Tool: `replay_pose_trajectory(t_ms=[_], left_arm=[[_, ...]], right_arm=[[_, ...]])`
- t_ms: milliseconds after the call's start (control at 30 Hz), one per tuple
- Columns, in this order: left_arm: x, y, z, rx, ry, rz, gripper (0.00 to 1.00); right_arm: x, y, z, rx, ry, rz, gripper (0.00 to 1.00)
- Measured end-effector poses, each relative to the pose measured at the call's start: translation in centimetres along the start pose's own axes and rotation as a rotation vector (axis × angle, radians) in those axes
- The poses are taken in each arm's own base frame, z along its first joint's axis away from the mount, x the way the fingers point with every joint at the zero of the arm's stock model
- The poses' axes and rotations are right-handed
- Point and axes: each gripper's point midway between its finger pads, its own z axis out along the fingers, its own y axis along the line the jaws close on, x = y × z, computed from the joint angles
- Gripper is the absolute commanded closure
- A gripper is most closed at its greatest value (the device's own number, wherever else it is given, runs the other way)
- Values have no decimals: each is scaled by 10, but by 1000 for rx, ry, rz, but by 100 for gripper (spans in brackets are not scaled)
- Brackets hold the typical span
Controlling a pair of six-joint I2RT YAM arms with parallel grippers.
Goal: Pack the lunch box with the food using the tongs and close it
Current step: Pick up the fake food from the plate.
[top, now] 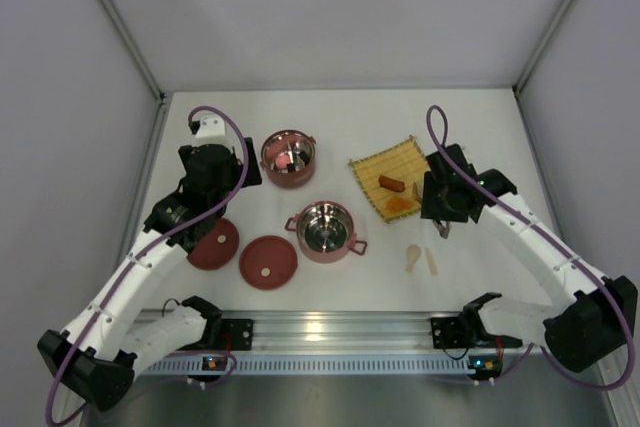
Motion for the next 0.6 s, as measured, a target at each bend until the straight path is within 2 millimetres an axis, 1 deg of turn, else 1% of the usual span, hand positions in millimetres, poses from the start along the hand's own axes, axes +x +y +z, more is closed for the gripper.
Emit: replay_pose_trajectory(t_ms=[233, 400, 500, 600], left_arm=[[0, 0, 0, 0, 0, 0, 1], [0, 0, 0, 0, 0, 0, 1], [0, 0, 0, 0, 0, 0, 1], [0, 0, 0, 0, 0, 0, 1]], right_arm=[[-6, -5, 3, 7, -16, 19, 49], [-6, -7, 7, 9, -15, 23, 51], [-8, -7, 8, 5, -22, 19, 54], [-8, -6, 9, 3, -18, 11, 63]])
